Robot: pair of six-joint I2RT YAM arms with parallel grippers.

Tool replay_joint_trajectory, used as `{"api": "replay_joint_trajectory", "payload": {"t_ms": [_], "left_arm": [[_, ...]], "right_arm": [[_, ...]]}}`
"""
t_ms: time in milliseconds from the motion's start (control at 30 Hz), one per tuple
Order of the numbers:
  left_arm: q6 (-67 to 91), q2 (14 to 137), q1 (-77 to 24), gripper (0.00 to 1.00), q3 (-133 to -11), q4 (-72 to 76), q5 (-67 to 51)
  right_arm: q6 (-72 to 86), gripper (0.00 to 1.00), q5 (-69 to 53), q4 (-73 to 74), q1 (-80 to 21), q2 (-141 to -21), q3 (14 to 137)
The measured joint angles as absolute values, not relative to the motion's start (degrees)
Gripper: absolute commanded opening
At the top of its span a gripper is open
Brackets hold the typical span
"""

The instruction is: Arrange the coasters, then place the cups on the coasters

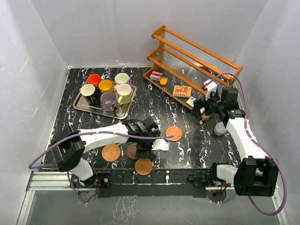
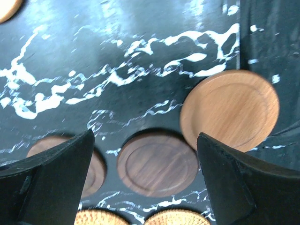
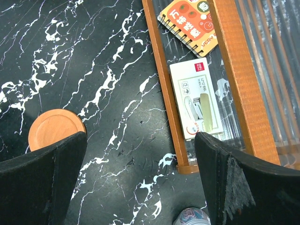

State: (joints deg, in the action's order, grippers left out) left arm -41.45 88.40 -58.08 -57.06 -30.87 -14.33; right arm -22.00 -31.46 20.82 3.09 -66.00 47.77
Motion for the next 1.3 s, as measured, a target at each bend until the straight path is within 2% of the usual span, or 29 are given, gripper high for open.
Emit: {"api": "replay_joint_trajectory", "payload": {"t_ms": [333,700,1300], "left_arm": [[-42.5,94.5,-62.7,0.9,-57.1,-28.4,-16.2],[-41.5,95.9,-63.1,0.9,-57.4,-23.9,-15.0],[-35.9,102.9,-63.2,0.89,-65.0,-16.4,-9.3]], "right_arm": [[-22.0,0.98,-31.5,20.8,3.3,-66.0,47.8],[-22.0,0.98,-31.5,20.8,3.6,-66.0,47.8],[-22.0,0.98,-31.5,20.8,3.6,-66.0,47.8]]}}
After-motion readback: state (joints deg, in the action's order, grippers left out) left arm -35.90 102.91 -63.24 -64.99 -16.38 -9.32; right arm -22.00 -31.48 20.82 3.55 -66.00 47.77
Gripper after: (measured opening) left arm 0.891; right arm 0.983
